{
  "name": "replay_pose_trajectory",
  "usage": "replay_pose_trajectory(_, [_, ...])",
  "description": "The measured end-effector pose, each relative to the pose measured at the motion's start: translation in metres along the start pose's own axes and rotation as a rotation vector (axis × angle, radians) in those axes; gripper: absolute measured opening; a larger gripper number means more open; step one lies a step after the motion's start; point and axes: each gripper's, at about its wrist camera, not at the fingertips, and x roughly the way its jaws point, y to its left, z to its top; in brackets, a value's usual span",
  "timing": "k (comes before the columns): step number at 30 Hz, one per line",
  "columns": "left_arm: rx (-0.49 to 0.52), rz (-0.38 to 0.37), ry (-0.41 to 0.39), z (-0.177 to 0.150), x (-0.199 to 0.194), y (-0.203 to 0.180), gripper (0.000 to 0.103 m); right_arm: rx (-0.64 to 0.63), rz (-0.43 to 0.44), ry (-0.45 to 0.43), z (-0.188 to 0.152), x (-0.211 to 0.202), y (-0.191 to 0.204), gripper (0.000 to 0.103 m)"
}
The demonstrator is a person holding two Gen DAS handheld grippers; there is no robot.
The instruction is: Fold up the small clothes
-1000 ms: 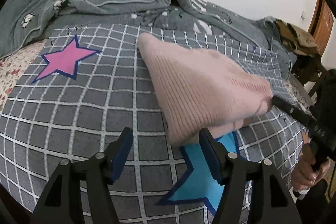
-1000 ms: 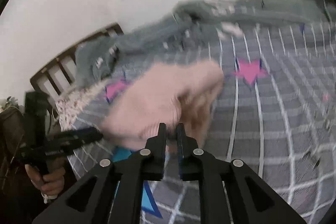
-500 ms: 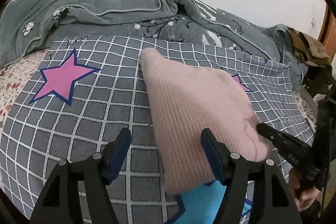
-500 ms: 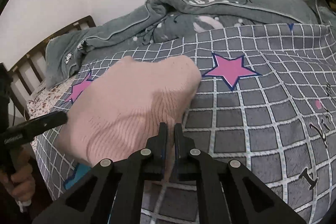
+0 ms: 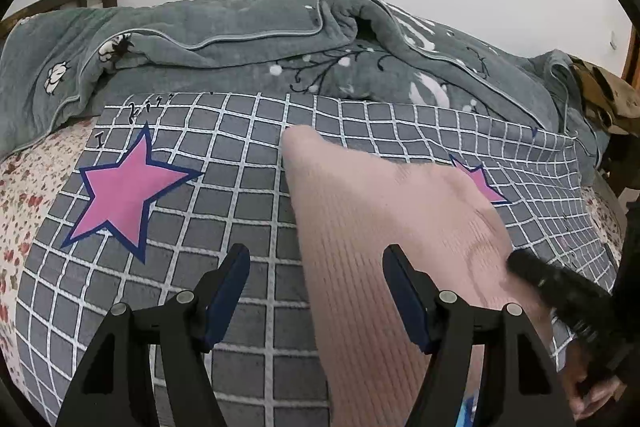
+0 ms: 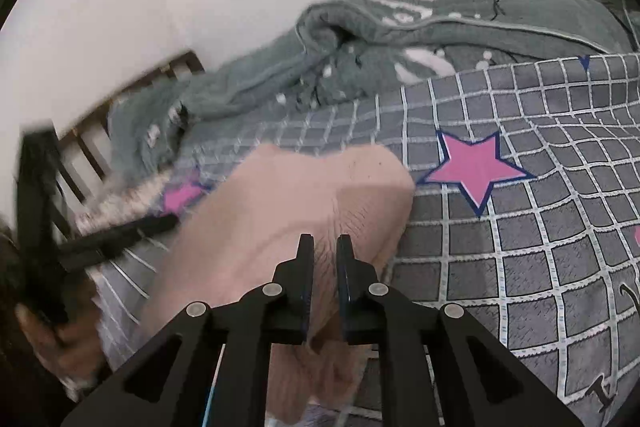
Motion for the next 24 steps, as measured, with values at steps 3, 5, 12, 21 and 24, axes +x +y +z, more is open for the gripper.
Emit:
replay_pose_trajectory(3, [0.017,0.029,-0.010,0.003,0.005,0.002,0.067,-0.063,-0.077,0.048,-0.003,0.010,0.002,0.012])
replay_pose_trajectory(5, [0.000,0.031,-0.001,0.006,0.010,0.008,0.066,-0.082,-0.083,0.047,0.002,0.006,0.004,0.013])
replay_pose_trajectory(12, [-0.049,-0.055,0.020,0.017,0.022,0.016,0.066,-0.089,-0.048,-0.043,0.029,0.001,0.009,0.031])
replay_pose_trajectory(21, [0.022,-0.032,0.027,0.018,0.046,-0.001,0.069,-0.072,-0.014,0.024,0.015,0.034,-0.012,0.034])
replay_pose_trajectory(24, [0.032,-0.018,0.032,0.015,0.050,-0.008,0.069,-0.085,-0.018,0.008,0.010,0.038,-0.011,0.035])
